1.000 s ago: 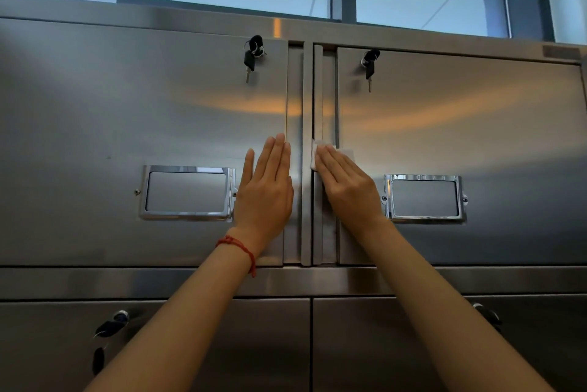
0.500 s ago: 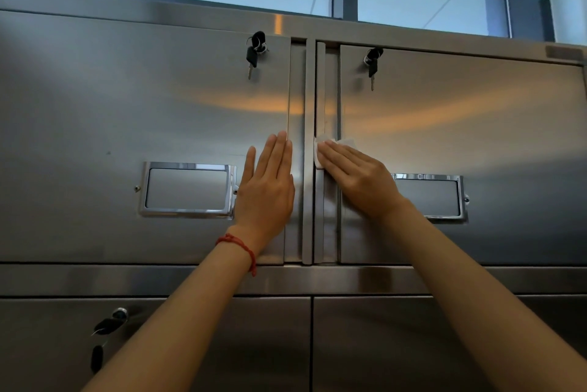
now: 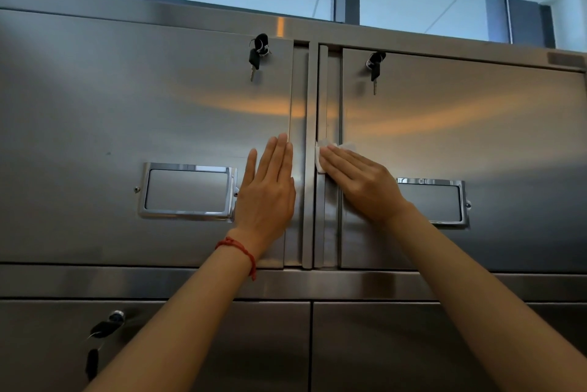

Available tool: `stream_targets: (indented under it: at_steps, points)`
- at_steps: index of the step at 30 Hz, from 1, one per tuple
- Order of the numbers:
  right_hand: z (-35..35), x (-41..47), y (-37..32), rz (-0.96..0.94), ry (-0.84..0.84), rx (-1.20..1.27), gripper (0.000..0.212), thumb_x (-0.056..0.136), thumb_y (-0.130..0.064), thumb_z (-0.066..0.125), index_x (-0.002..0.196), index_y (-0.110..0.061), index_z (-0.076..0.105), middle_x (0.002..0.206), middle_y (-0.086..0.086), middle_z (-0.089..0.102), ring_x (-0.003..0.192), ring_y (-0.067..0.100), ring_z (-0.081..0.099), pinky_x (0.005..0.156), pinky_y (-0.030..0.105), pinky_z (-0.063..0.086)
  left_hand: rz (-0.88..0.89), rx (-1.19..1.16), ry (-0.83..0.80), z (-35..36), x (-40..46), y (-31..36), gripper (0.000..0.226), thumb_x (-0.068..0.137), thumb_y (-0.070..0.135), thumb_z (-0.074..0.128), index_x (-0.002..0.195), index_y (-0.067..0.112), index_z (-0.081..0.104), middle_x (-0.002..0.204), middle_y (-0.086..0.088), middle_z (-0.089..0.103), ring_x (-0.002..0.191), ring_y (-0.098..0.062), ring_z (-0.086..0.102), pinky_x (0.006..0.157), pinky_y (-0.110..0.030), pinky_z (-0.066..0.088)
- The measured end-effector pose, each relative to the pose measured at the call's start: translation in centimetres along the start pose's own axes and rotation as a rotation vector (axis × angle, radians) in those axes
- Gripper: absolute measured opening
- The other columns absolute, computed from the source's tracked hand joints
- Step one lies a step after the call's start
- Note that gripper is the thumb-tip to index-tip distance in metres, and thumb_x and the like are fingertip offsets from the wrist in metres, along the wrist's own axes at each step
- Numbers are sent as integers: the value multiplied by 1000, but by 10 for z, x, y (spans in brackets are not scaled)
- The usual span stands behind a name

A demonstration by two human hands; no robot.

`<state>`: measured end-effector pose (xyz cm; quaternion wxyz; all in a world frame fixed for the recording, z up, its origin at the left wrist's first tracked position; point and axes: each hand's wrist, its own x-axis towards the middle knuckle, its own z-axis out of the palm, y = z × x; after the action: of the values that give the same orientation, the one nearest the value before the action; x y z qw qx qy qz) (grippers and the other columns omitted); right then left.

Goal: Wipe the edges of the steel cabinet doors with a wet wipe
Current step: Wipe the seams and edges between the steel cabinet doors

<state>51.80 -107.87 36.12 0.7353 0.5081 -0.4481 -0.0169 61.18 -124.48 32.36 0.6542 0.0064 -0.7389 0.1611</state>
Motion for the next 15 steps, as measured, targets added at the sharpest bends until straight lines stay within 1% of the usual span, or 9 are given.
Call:
stream_targets:
  at_steps: [3,9,13,15]
  points:
    - [0,4,4,-15,-2,-5,37,71,4,76,107,7,66,110,23,64,102,34,63,86,43,53,-9,-3,0,1,0,0,55,94,11,47,142,-3,24,150,-20,19,140,-34,16,115,-49,14]
    - [3,8,4,62,4,0,41,69,6,78,108,7,66,111,24,64,102,34,63,85,43,53,-12,-8,1,-1,1,1,56,92,9,50,141,-5,26,149,-21,22,139,-35,20,114,-49,16]
    - [2,1,1,22,8,14,39,70,4,78,107,7,66,110,23,65,102,34,63,85,43,53,-11,-9,-1,-2,0,2,57,91,8,52,140,-5,28,148,-22,24,138,-36,22,113,-51,19]
    - [2,6,4,37,-6,7,41,68,4,79,107,7,66,110,24,65,101,34,64,85,43,53,-10,-8,6,-3,1,2,57,90,7,54,140,-5,29,148,-23,26,137,-37,23,112,-52,21]
